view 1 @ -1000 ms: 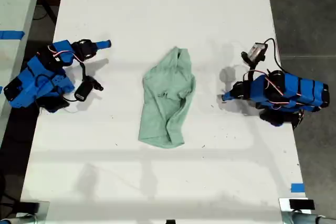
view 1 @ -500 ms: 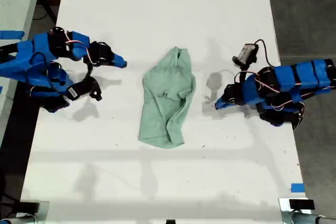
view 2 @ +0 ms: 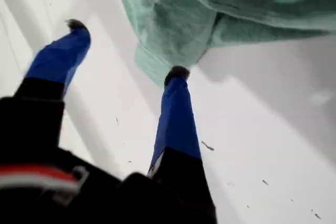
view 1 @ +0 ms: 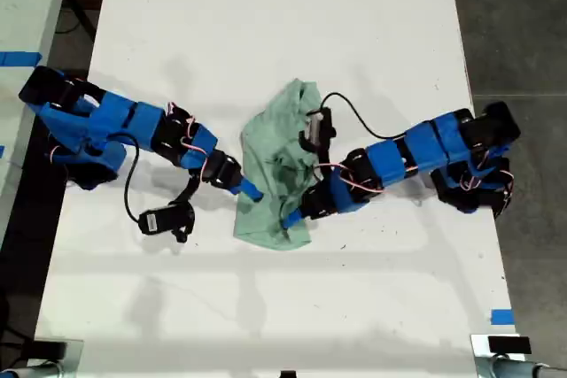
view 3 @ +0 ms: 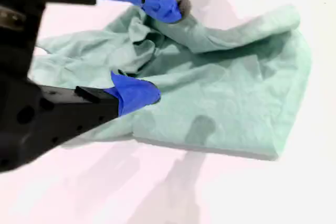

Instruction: Fold t shirt

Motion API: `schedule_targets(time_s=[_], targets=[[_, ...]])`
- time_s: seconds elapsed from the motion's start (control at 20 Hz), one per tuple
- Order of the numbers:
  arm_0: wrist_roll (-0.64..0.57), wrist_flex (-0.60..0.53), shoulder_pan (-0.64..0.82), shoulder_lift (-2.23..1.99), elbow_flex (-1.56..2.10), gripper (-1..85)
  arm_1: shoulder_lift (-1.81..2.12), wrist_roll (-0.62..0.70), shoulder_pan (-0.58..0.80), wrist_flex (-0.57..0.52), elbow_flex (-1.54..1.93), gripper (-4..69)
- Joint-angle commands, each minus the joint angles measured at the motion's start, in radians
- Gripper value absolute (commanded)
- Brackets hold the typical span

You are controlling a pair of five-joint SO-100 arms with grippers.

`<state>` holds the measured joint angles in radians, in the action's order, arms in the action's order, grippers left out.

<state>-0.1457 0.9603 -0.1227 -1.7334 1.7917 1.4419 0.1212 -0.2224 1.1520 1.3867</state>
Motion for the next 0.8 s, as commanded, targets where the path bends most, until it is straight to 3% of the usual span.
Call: schedule_targets(time_s=[0.0,0.2,0.4,0.45,0.55,0.75], targets=[[0.066,-0.067,-0.098,0.077,-0.078,21.9,-0.144,0.043,-0.02,0.078,-0.232,38.9],[0.084,-0.087,-0.117,0.354,-0.233,22.1,-0.253,0.038,-0.026,0.1,-0.321,39.4],[0.1,-0.018,-0.101,0.58,-0.425,19.6,-0.259,0.006,-0.051,0.121,-0.318,39.0],[0.115,-0.011,-0.098,0.597,-0.425,17.3,-0.265,0.003,-0.058,0.121,-0.319,38.8],[0.123,-0.009,-0.103,0.614,-0.43,-0.3,-0.273,-0.015,-0.072,0.135,-0.314,37.9],[0.118,-0.012,-0.117,0.618,-0.474,-0.3,-0.272,-0.077,-0.103,0.181,-0.313,29.9]])
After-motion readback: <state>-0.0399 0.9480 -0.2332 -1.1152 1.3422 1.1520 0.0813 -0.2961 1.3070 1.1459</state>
